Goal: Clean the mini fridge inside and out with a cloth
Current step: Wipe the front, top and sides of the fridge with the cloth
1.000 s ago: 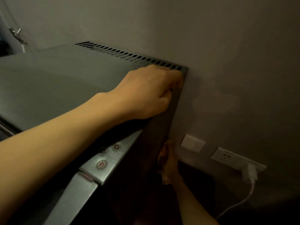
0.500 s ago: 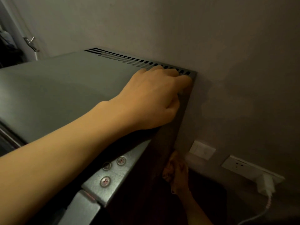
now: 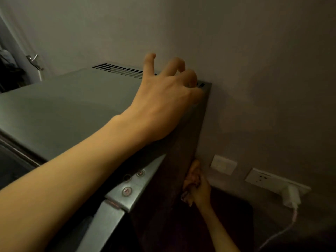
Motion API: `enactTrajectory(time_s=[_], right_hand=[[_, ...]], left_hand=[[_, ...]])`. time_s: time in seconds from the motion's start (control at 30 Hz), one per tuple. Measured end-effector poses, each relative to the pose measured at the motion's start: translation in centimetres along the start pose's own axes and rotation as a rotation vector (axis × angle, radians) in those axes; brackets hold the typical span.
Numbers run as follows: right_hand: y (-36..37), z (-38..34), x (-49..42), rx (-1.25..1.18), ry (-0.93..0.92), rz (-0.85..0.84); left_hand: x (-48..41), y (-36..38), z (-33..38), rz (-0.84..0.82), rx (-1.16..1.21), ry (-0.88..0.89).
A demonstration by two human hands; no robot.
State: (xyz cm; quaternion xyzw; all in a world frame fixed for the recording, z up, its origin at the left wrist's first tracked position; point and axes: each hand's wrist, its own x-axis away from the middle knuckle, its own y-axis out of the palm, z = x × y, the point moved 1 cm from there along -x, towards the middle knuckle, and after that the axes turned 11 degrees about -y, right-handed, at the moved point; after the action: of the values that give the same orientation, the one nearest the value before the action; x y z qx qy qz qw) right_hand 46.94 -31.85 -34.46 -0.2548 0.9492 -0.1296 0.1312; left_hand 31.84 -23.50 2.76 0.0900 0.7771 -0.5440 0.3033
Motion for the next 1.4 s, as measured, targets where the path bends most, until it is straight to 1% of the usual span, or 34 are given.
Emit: enactTrajectory(time_s=[0.07, 0.2, 0.33, 0.4, 0.53, 0.63, 0.73, 0.87, 1.03, 1.13, 1.2, 1.3, 1.4], right_hand=[[-1.1, -3.1, 0.3, -0.087, 0.0, 0.013], [-3.8, -9.5, -0.7, -0.187, -0.113, 0.037], [-6.2, -15.2, -1.3, -0.259, -0.21, -0.003], [-6.6, -16.3, -2.1, -0.325, -0.196, 0.007], [-6.1, -16.3, -4.2, -0.403, -0.113, 0.024], [-5.0, -15.8, -4.9, -0.453, -0.055, 0.039], [-4.7, -15.5, -4.5, -0.457, -0.034, 0.094], [-4.3, -15.3, -2.5, -0.444, -0.008, 0.114], [-3.3, -15.5, 1.9, -0.405, -0.03, 0.131], [-2.6, -15.7, 5.0, -0.407, -0.05, 0.155], [-2.0, -16.1, 7.2, -0.414, -0.067, 0.176], [-1.5, -16.9, 10.8, -0.413, -0.141, 0.228], [-1.2, -17.6, 14.3, -0.4, -0.259, 0.228]], left_hand=[[0.0, 0.1, -0.1, 0.015, -0.029, 0.054], [0.0, 0.4, -0.2, 0.014, -0.161, 0.182], [-1.1, -0.2, 0.7, -0.072, -0.306, 0.318], [-2.1, 0.0, 1.2, -0.094, -0.366, 0.368], [-3.5, 0.7, 1.5, -0.137, -0.455, 0.431], [-3.8, 0.9, 1.1, -0.128, -0.525, 0.48], [-4.0, 0.8, 0.4, -0.139, -0.564, 0.514], [-4.0, 0.4, 0.1, -0.134, -0.578, 0.545], [-3.3, 0.0, 0.7, -0.091, -0.567, 0.584], [-2.6, -0.2, 1.2, 0.013, -0.5, 0.663], [-2.1, -0.5, 1.6, 0.025, -0.468, 0.687], [-1.4, -1.2, 2.6, 0.031, -0.448, 0.673], [-0.9, -1.6, 3.6, 0.049, -0.419, 0.673]])
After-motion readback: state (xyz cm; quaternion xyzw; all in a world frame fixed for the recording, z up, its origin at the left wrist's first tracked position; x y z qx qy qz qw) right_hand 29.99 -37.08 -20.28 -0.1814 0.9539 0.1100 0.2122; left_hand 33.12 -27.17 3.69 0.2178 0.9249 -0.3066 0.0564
